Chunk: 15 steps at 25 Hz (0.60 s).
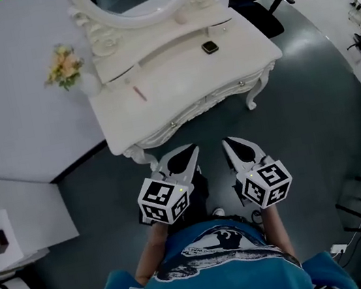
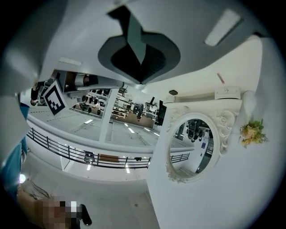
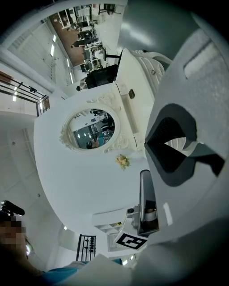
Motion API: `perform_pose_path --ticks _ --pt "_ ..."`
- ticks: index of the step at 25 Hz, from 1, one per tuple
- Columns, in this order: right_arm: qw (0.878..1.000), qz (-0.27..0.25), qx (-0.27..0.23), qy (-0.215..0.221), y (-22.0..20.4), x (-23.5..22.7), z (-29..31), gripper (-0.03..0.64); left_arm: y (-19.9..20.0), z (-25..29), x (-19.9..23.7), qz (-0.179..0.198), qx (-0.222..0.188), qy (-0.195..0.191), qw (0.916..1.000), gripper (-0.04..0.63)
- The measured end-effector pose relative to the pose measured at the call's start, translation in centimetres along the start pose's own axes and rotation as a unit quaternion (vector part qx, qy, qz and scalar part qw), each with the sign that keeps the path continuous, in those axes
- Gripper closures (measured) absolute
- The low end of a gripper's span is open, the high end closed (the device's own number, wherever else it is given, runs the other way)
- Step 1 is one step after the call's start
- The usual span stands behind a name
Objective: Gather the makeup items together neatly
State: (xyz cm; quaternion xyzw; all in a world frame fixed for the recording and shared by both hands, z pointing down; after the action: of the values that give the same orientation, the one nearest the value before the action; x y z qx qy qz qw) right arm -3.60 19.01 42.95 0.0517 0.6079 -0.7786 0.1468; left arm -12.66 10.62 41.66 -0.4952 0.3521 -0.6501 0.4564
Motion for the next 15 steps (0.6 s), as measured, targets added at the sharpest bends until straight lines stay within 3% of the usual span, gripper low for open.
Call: perform_pose_path --ticks 7,15 --pt "1.0 0.001 0.011 -0.016 3.4 -2.8 6.0 0.614 4.4 2.9 7.6 -0.017 -0.02 0.024 0.9994 0.583" --pt "0.999 -0.012 0.028 -0.029 5.6 -3.8 11.2 0.614 7.0 5.6 11.4 -0.025 -0.02 -0.007 0.9995 0.583"
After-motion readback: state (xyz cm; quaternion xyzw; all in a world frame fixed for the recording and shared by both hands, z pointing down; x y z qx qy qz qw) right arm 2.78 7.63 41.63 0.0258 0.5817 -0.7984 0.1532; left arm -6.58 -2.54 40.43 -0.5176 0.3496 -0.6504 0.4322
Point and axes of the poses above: the fingertips, and each gripper's own axes: z forward along the fingers, x to its left, y out of its top, the point moved 4 cm from there along -z, backward along the fingers, and after that the axes turned 5 degrees about -z, right-handed, at the moved point
